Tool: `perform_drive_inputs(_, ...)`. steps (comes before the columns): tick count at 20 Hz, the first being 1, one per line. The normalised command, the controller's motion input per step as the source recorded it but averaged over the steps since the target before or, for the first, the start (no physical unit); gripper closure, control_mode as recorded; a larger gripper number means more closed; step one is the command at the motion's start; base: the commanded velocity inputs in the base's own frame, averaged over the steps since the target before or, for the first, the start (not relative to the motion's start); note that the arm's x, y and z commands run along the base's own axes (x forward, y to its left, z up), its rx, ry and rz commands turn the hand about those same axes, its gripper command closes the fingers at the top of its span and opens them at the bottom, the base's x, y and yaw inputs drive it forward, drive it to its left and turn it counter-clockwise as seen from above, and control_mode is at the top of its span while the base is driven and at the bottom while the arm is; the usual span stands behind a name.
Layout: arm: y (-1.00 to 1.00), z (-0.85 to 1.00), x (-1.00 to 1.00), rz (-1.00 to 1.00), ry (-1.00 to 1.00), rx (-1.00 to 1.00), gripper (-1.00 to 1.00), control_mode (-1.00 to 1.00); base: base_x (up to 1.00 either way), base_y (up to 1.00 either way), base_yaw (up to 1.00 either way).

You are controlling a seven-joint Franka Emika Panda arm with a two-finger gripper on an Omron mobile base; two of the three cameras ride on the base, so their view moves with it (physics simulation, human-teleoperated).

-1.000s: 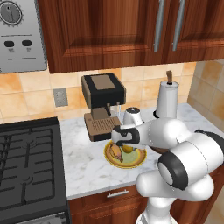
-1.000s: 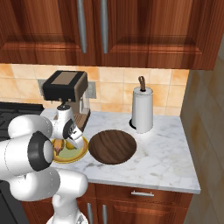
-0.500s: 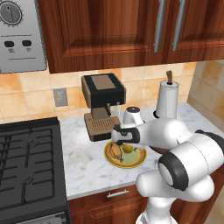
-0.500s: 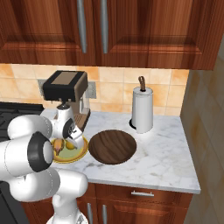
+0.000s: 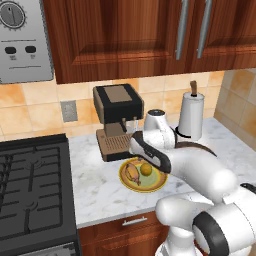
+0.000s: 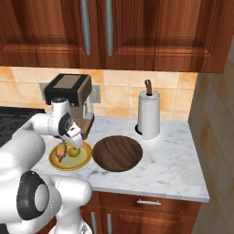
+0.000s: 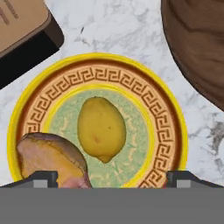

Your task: Place the chicken drumstick on the plate and place the lemon on the same plate.

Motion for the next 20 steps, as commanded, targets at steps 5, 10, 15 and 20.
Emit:
perform_drive_inputs(5, 0.00, 0.87, -0.91, 0.00, 0.00, 0.00, -1.00, -1.00, 0.00, 0.00, 0.00)
perform_drive_inputs(10, -0.05, 0.67, -0.95, 0.03, 0.00, -0.02, -1.00, -1.00, 0.00, 0.00, 0.00)
perform_drive_inputs(15, -0.29, 0.66, -0.82, 0.09, 0.00, 0.00, -1.00, -1.00, 0.00, 0.00, 0.00)
perform_drive_inputs(20, -0.39, 0.81, -0.26, 0.05, 0.01, 0.00, -1.00, -1.00, 0.00, 0.00, 0.00)
